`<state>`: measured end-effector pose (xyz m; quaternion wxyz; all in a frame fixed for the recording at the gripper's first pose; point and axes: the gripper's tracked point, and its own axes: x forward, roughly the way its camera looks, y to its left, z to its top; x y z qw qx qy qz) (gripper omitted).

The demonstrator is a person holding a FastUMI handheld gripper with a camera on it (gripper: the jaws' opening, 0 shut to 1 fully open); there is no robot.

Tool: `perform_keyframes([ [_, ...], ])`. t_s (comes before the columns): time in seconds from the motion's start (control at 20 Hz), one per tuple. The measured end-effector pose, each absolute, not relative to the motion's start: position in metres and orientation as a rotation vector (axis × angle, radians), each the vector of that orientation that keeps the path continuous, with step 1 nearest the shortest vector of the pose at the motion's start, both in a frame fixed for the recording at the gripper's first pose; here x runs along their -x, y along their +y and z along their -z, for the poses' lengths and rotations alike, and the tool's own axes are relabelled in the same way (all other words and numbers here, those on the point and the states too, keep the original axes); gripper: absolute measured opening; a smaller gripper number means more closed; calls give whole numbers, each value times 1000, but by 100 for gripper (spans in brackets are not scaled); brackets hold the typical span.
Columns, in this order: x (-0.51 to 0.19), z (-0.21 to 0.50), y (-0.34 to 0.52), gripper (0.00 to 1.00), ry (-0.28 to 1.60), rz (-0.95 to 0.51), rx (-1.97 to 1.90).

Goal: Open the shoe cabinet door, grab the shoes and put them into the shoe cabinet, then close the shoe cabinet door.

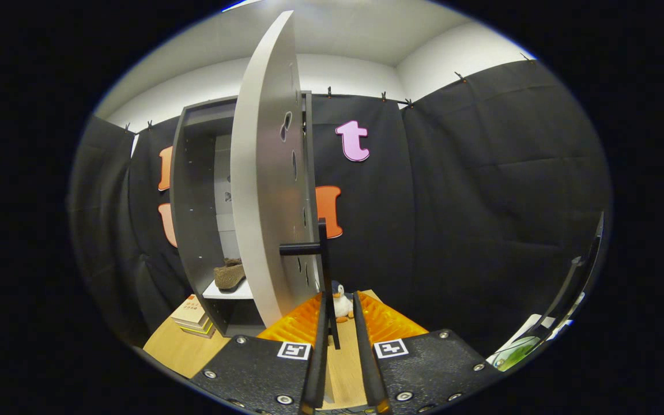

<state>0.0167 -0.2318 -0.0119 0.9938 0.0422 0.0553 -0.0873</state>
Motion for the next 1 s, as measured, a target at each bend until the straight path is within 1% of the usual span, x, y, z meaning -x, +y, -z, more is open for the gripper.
perform_keyframes([
  [0.3,-12,8,-243,26,116,179,-50],
  [0.7,3,-1,-255,26,117,279,45],
  [1.0,5,-5,-252,26,103,251,25],
])
